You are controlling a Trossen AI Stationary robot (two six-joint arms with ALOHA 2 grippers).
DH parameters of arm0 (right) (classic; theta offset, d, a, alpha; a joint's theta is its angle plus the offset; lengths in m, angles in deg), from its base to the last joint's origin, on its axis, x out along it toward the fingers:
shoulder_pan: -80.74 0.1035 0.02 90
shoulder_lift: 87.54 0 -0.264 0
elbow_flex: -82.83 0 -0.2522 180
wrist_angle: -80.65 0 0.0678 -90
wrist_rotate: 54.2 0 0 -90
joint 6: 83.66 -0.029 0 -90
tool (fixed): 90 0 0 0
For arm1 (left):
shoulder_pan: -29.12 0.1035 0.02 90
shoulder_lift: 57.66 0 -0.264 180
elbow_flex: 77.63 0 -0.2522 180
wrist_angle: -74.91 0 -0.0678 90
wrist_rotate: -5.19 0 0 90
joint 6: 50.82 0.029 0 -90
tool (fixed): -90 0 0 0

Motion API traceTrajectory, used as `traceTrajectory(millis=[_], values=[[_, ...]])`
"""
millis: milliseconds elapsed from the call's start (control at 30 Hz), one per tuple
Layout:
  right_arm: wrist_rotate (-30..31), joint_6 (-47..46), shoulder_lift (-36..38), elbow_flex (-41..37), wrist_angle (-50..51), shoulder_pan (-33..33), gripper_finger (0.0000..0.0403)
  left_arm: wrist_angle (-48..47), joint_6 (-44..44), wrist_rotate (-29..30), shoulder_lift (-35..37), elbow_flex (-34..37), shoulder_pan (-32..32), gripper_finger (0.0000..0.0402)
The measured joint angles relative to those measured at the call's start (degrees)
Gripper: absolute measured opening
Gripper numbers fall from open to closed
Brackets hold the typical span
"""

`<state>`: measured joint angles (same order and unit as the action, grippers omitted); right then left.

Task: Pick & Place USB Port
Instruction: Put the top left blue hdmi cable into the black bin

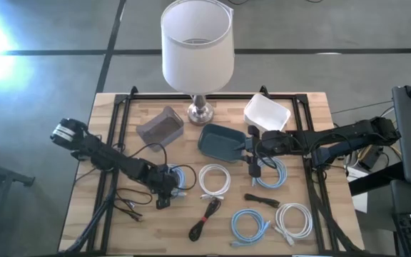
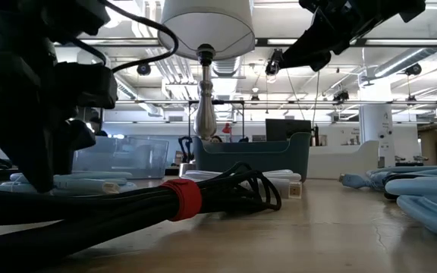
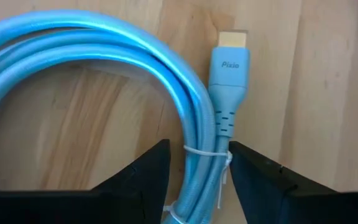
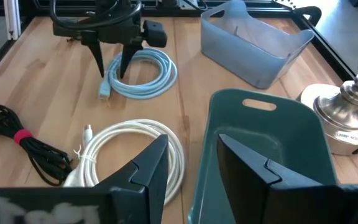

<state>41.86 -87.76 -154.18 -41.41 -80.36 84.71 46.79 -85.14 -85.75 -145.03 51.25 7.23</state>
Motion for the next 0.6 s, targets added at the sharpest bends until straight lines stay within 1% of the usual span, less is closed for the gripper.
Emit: traceTrajectory(millis=[100, 233, 267, 433, 500, 600], values=[[0.00, 0.00, 0.01, -0.02, 0.00, 0.00, 0.0127, -0.22, 0.52, 0.40, -0.04, 0.02, 0.02, 0.0125], [0.00, 0.19, 0.01, -0.02, 0.00, 0.00, 0.0125, 0.49, 1.17, 0.49, 1.03, 0.07, 0.02, 0.0061], [0.00, 0.22, 0.01, -0.02, 0.00, 0.00, 0.0126, 0.86, 1.17, 0.67, 1.51, 0.06, 0.01, 0.0054], [0.00, 0.24, 0.01, -0.07, 0.00, 0.00, 0.0127, 1.31, 1.62, 5.17, 4.62, 0.30, -0.07, 0.0052], [0.00, 0.24, 0.01, -0.07, 0.00, 0.00, 0.0125, 1.70, 3.09, 7.28, 6.01, -0.66, -0.02, 0.0045], [0.00, 0.24, 0.01, -0.09, 0.00, 0.00, 0.0121, 1.78, 6.13, 9.26, 7.16, -2.90, -0.04, 0.0046]])
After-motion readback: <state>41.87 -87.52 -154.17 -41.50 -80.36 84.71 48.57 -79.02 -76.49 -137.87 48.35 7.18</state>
